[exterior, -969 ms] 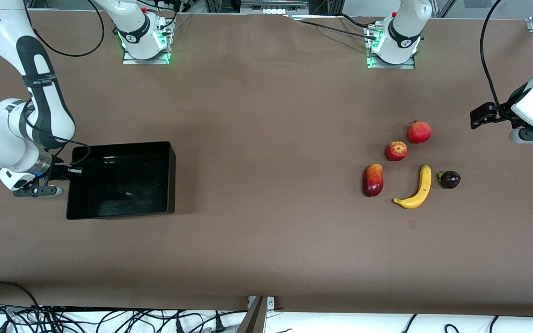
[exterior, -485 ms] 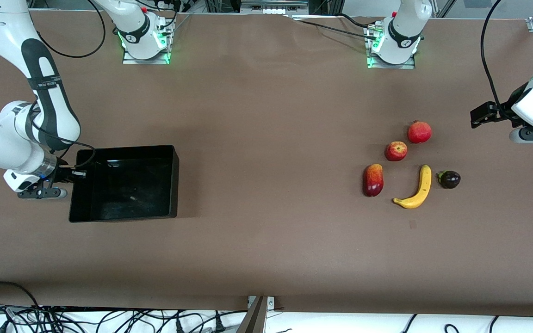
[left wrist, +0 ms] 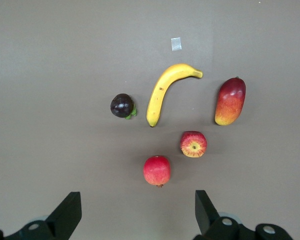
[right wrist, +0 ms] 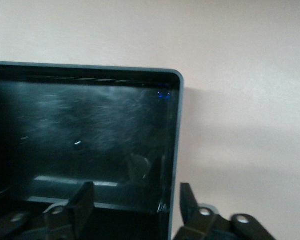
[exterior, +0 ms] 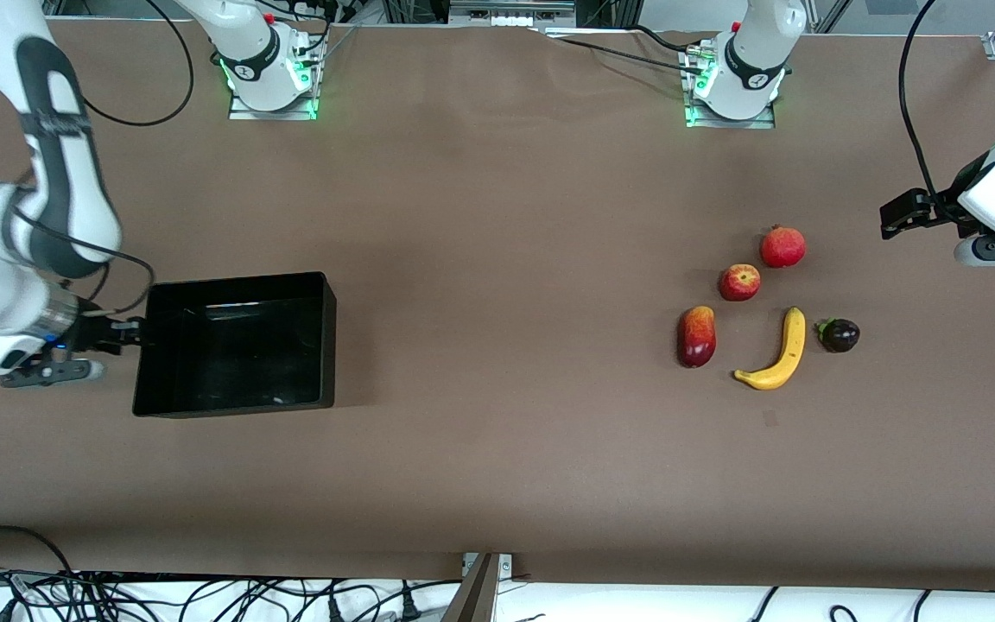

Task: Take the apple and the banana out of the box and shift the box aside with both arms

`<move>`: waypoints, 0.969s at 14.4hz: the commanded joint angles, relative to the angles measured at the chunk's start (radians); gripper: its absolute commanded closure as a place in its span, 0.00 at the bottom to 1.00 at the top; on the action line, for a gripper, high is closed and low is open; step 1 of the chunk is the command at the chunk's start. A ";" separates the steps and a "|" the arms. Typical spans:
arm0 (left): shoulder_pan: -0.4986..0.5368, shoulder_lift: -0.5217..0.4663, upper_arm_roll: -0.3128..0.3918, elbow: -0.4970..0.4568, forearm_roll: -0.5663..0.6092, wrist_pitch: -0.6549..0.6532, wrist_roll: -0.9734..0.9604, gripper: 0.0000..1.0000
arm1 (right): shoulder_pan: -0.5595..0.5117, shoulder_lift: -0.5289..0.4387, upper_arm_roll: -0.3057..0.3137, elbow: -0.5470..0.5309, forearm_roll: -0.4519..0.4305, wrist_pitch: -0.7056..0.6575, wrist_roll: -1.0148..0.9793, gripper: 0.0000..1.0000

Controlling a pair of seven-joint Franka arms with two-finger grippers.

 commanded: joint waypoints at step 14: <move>0.016 -0.039 -0.029 0.019 -0.019 -0.014 -0.019 0.00 | 0.100 -0.445 0.087 0.018 -0.135 -0.503 0.231 0.00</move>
